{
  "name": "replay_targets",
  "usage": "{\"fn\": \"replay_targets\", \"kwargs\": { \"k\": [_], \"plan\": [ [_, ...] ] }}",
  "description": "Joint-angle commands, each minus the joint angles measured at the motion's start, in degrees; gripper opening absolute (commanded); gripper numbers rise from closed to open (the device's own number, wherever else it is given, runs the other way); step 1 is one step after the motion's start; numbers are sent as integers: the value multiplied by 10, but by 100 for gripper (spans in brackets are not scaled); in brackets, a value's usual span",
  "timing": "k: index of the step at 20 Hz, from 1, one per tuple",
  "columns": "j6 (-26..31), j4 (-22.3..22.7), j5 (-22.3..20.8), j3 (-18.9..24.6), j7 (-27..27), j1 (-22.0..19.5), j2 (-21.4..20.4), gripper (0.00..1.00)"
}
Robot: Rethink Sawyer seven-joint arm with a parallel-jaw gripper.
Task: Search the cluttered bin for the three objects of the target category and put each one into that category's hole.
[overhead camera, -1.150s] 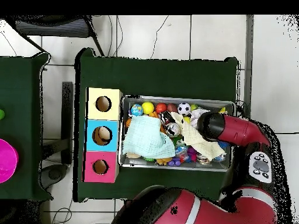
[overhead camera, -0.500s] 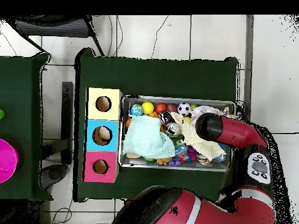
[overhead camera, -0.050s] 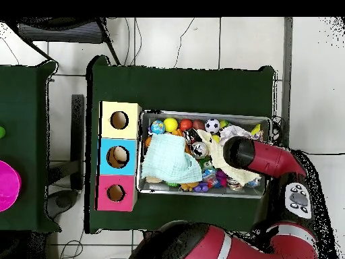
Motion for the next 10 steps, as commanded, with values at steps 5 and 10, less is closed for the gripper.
{"fn": "replay_targets", "kwargs": {
  "k": [5, 10],
  "plan": [
    [-15, 68, 27, 68, 103, 3, 4, 0],
    [-3, 79, 33, 75, 94, 1, -25, 0]
  ]
}}
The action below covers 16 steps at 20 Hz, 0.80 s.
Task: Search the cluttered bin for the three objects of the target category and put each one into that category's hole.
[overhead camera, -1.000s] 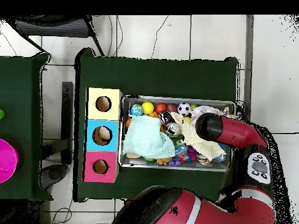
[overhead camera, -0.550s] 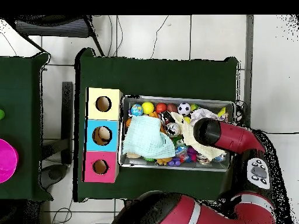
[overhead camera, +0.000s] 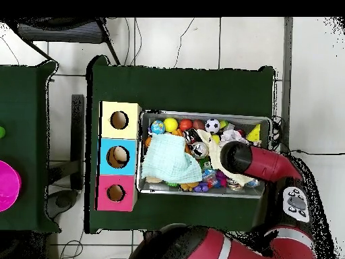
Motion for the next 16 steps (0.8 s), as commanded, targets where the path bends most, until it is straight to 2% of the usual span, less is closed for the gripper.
{"fn": "replay_targets", "kwargs": {
  "k": [1, 5, 10, 11, 16],
  "plan": [
    [1, 52, 31, 72, 92, 0, -26, 0],
    [10, 54, 33, 74, 88, 0, -42, 0],
    [-30, 64, 21, 97, 73, -16, -46, 0],
    [-39, 70, 17, 105, 73, -22, -47, 100],
    [-42, 70, 33, 109, 96, -25, -36, 100]
  ]
}}
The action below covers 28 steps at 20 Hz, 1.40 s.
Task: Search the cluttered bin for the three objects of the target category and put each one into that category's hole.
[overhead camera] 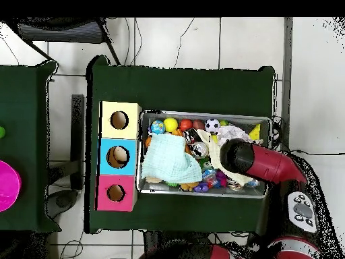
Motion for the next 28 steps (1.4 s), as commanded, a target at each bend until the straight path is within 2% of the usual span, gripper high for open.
{"fn": "replay_targets", "kwargs": {
  "k": [1, 8, 18, 24, 28],
  "plan": [
    [-42, 49, 30, 85, 97, -20, 12, 100],
    [-49, 53, 31, 91, 99, -28, 32, 100],
    [-74, 19, 37, 83, 105, -23, 105, 100],
    [-97, 22, 31, 83, 99, -20, 107, 100],
    [-92, 25, 35, 79, 102, -15, 101, 100]
  ]
}}
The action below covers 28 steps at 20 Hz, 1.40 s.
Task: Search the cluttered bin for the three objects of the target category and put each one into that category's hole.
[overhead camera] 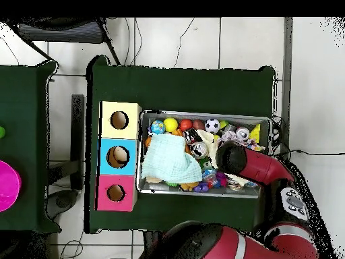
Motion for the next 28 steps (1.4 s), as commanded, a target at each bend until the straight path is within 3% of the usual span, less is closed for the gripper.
{"fn": "replay_targets", "kwargs": {
  "k": [1, 5, 11, 19, 20, 28],
  "plan": [
    [-25, 22, 20, 57, 105, 1, 43, 100],
    [-33, 37, 19, 63, 106, -4, 19, 100],
    [14, 52, 17, 48, 92, 9, -46, 100],
    [8, 45, 4, 48, 77, 9, -49, 100],
    [9, 44, 5, 42, 82, 13, -48, 0],
    [3, 41, 11, 24, 104, 30, -35, 0]
  ]
}}
